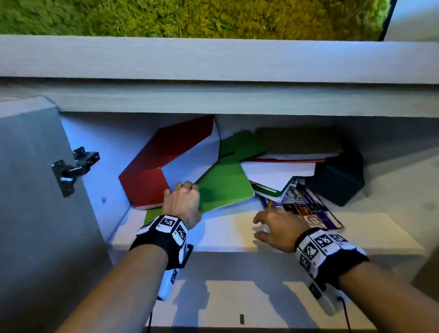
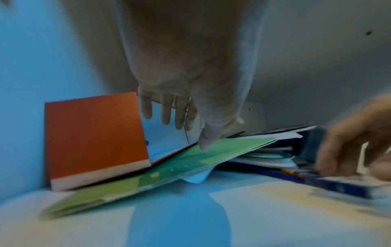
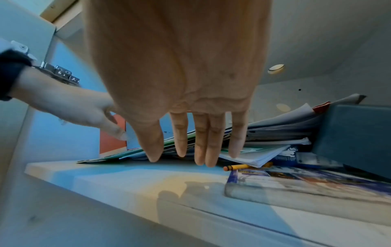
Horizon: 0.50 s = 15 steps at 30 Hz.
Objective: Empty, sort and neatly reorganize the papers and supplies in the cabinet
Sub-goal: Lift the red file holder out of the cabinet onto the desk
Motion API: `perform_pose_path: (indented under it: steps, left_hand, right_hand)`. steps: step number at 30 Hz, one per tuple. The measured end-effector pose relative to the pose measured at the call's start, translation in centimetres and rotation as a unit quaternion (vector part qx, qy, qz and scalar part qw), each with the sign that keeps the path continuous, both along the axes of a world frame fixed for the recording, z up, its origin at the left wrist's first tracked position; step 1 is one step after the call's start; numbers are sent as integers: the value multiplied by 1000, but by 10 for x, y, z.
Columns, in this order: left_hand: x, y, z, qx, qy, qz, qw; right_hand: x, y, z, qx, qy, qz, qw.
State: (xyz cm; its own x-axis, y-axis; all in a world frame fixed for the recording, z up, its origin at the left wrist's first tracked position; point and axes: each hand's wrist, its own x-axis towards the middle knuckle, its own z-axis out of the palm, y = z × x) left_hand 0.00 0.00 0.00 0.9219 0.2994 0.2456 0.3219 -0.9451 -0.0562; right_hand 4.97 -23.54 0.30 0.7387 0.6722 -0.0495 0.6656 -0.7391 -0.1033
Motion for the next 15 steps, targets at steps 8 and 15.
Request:
perform_pose_path:
  steps: [8, 15]
  left_hand:
    - [6, 59, 3, 278, 120, 21, 953]
    - [-4, 53, 3, 281, 75, 17, 957]
  right_hand:
    - [6, 4, -16, 35, -18, -6, 999]
    - [12, -7, -9, 47, -34, -8, 998]
